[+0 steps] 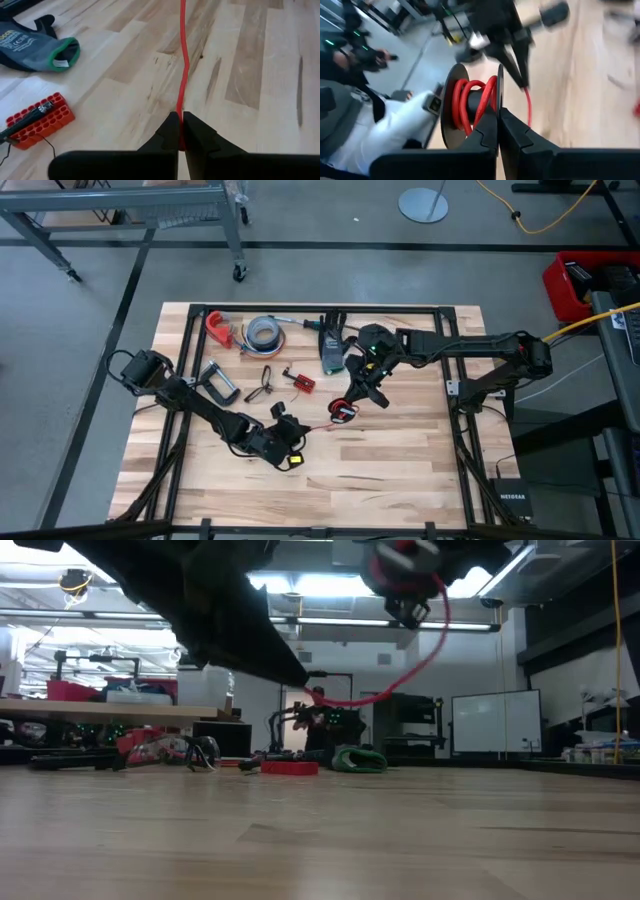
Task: Coil cords
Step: Coil the orange wire into the black spool
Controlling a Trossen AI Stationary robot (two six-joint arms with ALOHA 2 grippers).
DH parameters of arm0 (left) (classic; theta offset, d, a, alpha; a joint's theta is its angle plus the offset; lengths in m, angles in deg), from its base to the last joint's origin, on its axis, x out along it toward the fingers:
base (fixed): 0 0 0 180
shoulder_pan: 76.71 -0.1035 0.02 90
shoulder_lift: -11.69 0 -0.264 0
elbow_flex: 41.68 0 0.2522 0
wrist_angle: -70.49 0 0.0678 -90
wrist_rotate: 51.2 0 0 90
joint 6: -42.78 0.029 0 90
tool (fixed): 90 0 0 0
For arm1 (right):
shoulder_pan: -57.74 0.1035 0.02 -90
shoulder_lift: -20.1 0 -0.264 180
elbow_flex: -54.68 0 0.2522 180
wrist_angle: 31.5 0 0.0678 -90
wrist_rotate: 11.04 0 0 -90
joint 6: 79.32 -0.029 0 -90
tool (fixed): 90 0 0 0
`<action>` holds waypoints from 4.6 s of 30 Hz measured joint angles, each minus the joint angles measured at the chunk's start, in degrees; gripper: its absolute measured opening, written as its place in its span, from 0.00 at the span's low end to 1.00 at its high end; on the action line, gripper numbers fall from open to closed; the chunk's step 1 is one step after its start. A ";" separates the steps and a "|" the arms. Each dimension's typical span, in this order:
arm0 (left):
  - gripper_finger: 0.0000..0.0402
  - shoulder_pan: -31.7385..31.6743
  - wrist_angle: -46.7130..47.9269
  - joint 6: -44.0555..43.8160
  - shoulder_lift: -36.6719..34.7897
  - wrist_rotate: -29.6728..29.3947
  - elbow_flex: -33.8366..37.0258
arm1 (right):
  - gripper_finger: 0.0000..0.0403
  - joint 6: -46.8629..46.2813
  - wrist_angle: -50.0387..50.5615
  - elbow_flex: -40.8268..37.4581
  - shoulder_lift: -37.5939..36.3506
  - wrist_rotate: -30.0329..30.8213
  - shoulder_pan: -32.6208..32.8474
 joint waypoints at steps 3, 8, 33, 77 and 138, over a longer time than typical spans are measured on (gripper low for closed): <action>0.00 0.02 -0.07 0.31 -1.51 -0.75 0.00 | 0.01 1.67 5.10 0.00 0.00 2.75 0.00; 0.00 0.00 0.38 3.02 -4.38 -0.94 -0.02 | 0.01 4.44 11.63 0.00 0.00 9.62 0.00; 0.00 -7.22 6.12 5.93 -8.41 -0.63 -0.02 | 0.01 6.82 19.97 -0.04 0.04 14.37 0.07; 0.00 -13.09 1.12 9.60 -12.23 4.24 0.00 | 0.01 6.61 14.85 -0.07 0.11 20.63 0.07; 0.00 -13.80 -1.75 9.32 -15.40 4.59 -0.02 | 0.01 4.80 9.97 -6.64 0.11 28.94 0.04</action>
